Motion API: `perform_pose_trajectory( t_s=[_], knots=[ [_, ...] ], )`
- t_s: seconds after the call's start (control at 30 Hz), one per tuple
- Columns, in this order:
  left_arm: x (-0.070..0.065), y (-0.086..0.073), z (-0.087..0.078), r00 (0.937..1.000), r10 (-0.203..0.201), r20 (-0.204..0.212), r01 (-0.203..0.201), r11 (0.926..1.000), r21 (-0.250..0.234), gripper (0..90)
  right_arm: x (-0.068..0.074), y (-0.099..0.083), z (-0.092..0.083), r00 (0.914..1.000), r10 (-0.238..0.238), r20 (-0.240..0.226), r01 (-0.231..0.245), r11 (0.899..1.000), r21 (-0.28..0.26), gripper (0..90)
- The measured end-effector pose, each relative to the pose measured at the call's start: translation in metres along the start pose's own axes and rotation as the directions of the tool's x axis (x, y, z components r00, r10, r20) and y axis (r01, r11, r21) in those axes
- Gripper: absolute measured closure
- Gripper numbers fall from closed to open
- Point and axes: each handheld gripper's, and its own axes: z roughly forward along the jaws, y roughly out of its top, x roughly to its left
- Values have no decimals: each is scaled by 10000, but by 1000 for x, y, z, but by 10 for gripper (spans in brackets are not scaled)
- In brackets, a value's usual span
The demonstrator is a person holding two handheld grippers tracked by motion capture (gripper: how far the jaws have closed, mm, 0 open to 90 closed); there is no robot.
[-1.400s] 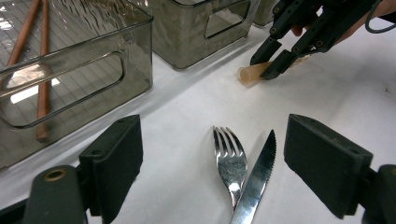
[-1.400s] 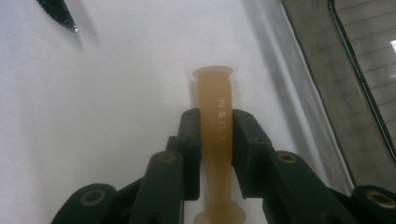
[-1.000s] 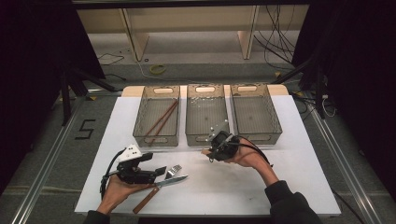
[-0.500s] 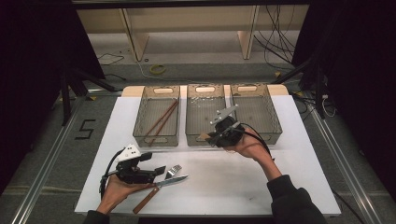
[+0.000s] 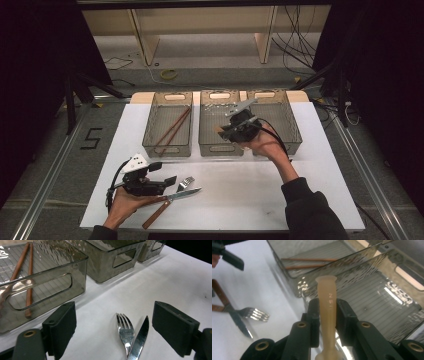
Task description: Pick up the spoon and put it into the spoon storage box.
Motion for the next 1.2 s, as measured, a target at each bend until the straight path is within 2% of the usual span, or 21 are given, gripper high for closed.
perform_pose_trajectory(
  t_s=[0.17,0.4,0.73,1.2],
  knots=[
    [0,0,0,10000,-5,9,5,10000,-11,191,-6,9,0,9995,169,250,-162,9995,-262,752],
    [0,0,0,10000,-32,-14,32,10000,-44,191,-13,19,3,9985,378,406,-365,9988,-326,751],
    [1,0,0,10000,-33,-40,33,10000,-40,192,-25,28,17,9941,802,726,-769,9959,-469,751],
    [2,0,0,10000,-59,-14,59,10000,-23,193,-45,25,33,9769,1643,1368,-1565,9855,-660,749]
  ],
)
